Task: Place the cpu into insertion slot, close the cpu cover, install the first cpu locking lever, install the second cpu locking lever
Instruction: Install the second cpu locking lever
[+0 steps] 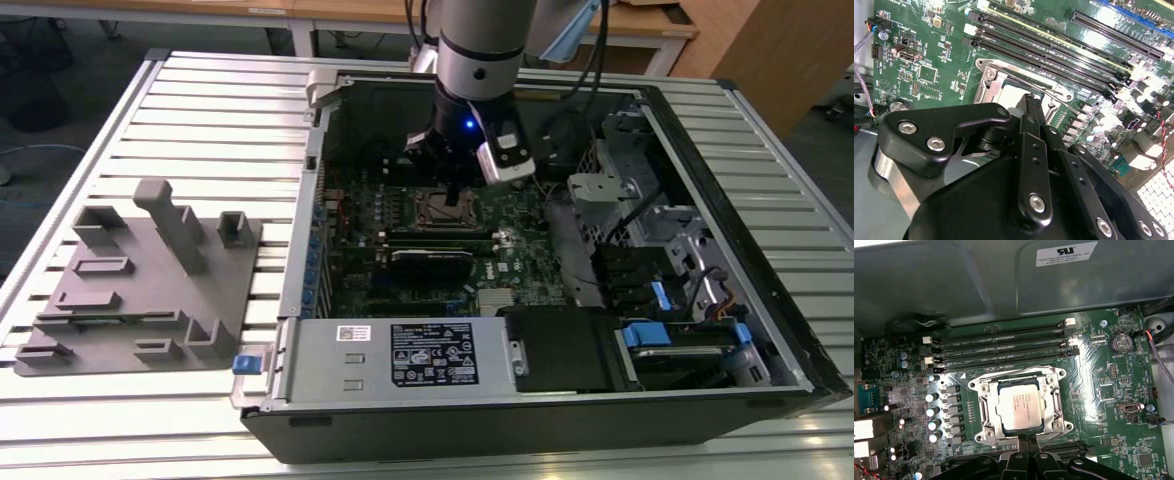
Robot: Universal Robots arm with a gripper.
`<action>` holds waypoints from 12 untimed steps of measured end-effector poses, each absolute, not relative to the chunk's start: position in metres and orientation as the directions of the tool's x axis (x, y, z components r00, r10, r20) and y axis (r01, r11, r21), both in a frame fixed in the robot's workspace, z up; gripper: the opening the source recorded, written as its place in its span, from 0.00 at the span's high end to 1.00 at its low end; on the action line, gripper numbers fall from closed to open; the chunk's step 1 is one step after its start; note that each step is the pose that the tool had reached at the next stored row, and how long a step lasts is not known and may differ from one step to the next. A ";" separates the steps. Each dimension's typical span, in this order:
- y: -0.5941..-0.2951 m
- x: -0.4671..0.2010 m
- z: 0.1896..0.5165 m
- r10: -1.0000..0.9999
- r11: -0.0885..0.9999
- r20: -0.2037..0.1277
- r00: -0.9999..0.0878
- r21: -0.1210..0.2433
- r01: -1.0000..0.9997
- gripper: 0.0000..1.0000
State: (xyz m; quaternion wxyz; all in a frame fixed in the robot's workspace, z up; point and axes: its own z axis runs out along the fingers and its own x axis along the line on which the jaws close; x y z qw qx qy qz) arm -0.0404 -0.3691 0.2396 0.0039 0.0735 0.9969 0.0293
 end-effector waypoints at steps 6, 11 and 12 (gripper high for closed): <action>-0.373 -0.040 0.240 0.147 0.987 -0.004 -0.989 0.059 0.146 0.89; -0.376 -0.040 0.240 0.147 0.987 -0.004 -0.989 0.059 0.147 0.89; -0.376 -0.040 0.240 0.147 0.987 -0.004 -0.989 0.059 0.146 0.89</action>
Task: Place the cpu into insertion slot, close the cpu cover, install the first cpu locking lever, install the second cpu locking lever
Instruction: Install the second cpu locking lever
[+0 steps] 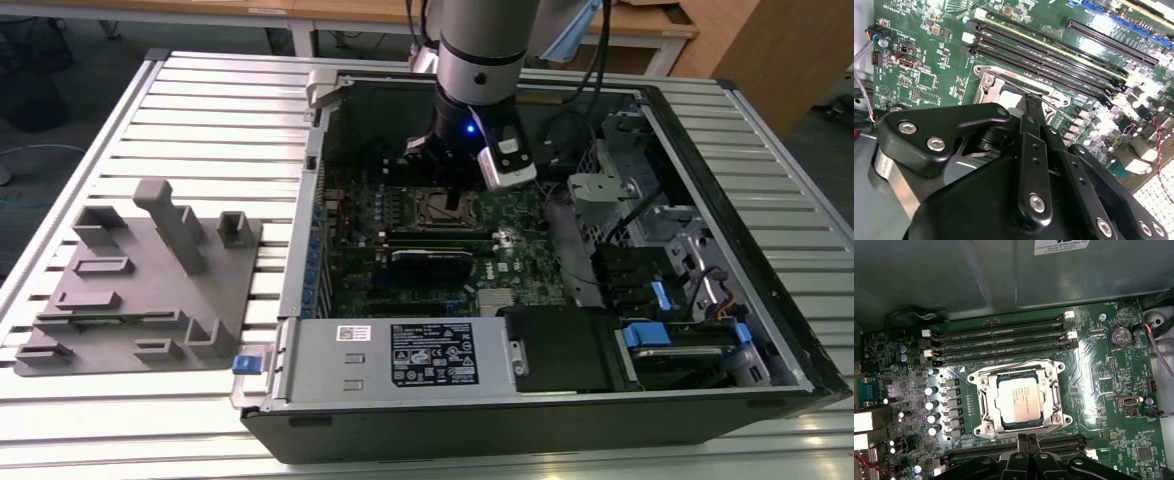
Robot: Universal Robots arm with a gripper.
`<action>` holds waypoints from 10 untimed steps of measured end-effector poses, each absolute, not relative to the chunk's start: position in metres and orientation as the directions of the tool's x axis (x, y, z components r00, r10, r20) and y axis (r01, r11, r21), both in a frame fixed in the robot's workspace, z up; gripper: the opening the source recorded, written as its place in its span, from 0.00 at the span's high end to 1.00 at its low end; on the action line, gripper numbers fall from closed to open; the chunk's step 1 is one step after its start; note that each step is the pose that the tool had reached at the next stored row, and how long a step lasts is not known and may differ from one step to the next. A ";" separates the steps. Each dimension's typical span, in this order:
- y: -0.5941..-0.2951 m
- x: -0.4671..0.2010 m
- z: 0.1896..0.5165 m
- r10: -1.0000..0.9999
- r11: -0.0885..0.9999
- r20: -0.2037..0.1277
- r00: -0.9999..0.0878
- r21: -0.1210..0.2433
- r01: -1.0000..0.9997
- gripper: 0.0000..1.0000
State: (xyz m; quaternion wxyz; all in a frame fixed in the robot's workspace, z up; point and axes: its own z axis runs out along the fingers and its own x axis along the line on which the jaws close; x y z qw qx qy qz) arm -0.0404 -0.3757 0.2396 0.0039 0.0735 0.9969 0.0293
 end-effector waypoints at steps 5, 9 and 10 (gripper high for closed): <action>-0.376 -0.041 0.239 0.147 0.987 -0.004 -0.989 0.059 0.146 0.89; -0.376 -0.043 0.239 0.147 0.987 -0.004 -0.989 0.059 0.146 0.89; -0.376 -0.043 0.239 0.147 0.987 -0.004 -0.989 0.059 0.146 0.89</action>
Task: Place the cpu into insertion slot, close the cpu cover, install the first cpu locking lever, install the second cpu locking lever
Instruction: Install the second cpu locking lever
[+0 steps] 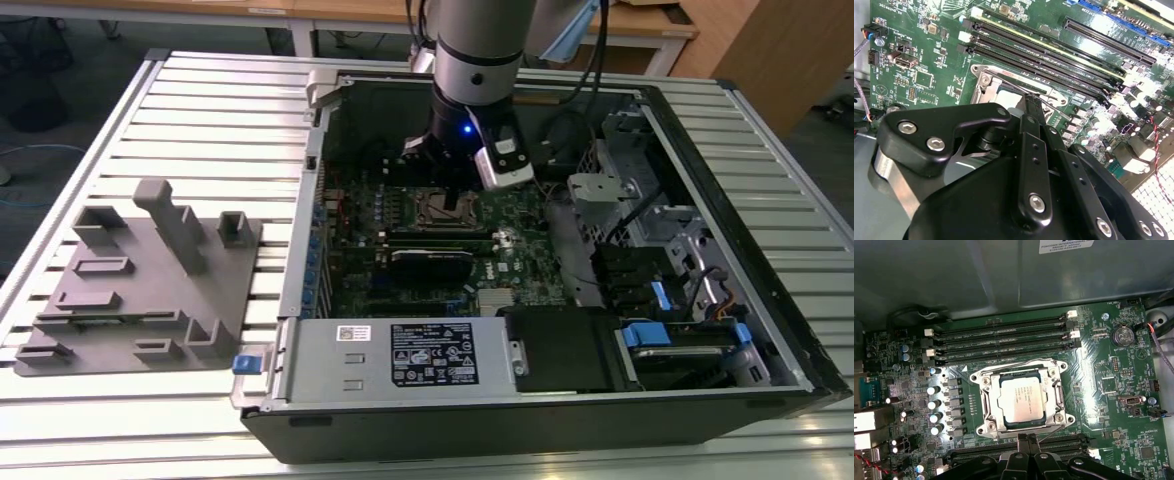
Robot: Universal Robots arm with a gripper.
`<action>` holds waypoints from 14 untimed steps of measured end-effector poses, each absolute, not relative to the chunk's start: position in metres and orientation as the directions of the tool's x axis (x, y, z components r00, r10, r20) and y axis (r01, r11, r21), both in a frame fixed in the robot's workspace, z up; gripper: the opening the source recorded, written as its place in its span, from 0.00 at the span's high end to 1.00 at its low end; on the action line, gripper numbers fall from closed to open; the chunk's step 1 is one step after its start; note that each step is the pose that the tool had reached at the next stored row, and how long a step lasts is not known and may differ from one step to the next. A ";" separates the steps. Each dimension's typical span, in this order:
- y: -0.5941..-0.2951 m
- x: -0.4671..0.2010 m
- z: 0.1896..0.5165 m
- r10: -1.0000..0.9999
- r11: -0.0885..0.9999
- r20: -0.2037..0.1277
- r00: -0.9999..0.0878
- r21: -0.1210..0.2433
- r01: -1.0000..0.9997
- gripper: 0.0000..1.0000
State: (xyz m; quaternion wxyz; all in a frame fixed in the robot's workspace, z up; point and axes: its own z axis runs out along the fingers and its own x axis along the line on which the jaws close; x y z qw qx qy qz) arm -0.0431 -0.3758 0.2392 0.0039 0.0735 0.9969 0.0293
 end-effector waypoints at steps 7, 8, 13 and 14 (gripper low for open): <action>-0.376 -0.045 0.239 0.147 0.987 -0.004 -0.989 0.059 0.146 0.89; -0.376 -0.046 0.239 0.147 0.987 -0.004 -0.989 0.059 0.146 0.89; -0.376 -0.046 0.239 0.147 0.987 -0.004 -0.989 0.059 0.146 0.89; -0.376 -0.046 0.239 0.147 0.987 -0.004 -0.989 0.059 0.146 0.89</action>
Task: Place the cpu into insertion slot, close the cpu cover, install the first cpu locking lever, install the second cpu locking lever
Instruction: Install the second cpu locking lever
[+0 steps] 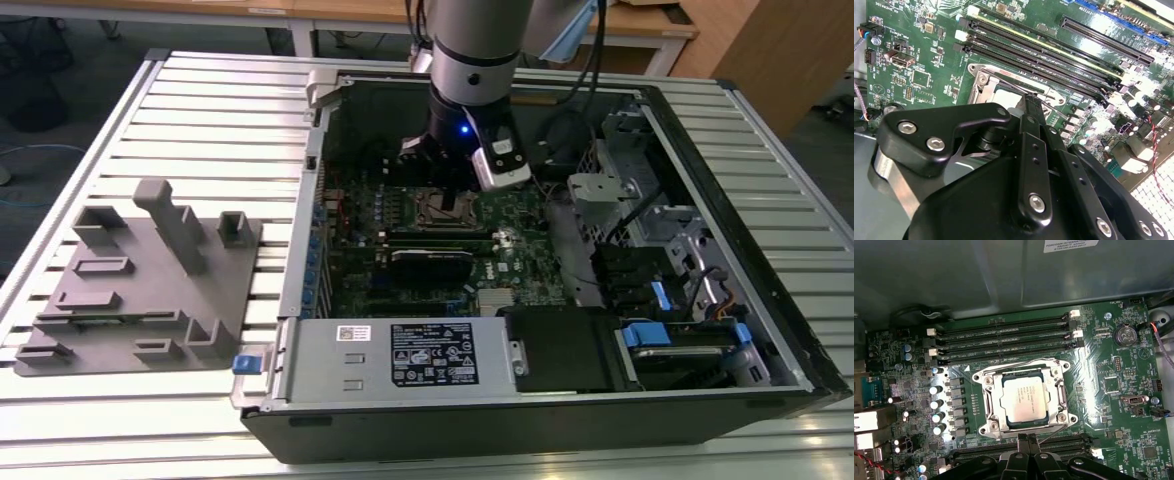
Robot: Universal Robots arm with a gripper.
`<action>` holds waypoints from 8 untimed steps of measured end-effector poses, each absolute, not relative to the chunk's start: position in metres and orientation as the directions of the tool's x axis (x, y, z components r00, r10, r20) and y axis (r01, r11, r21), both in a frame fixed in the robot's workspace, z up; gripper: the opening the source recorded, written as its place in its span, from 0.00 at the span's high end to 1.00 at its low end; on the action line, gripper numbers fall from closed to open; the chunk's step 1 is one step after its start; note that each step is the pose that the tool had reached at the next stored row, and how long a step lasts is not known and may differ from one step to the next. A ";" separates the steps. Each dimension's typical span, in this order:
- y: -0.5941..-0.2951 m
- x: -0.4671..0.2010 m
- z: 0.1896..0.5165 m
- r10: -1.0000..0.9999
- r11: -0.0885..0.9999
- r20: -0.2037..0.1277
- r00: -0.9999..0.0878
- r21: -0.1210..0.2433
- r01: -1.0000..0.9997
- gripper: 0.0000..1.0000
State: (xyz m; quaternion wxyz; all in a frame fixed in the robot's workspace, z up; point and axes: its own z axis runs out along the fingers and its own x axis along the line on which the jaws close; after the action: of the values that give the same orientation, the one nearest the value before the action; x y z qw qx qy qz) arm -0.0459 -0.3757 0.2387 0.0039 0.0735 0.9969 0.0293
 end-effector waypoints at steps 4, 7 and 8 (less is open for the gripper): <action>-0.376 -0.048 0.238 0.147 0.987 -0.004 -0.989 0.059 0.146 0.89; -0.376 -0.049 0.238 0.147 0.987 -0.004 -0.989 0.059 0.146 0.89; -0.376 -0.049 0.238 0.147 0.987 -0.004 -0.989 0.059 0.146 0.89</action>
State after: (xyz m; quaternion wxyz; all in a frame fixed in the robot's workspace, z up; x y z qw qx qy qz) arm -0.0487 -0.3757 0.2385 0.0040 0.0735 0.9969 0.0293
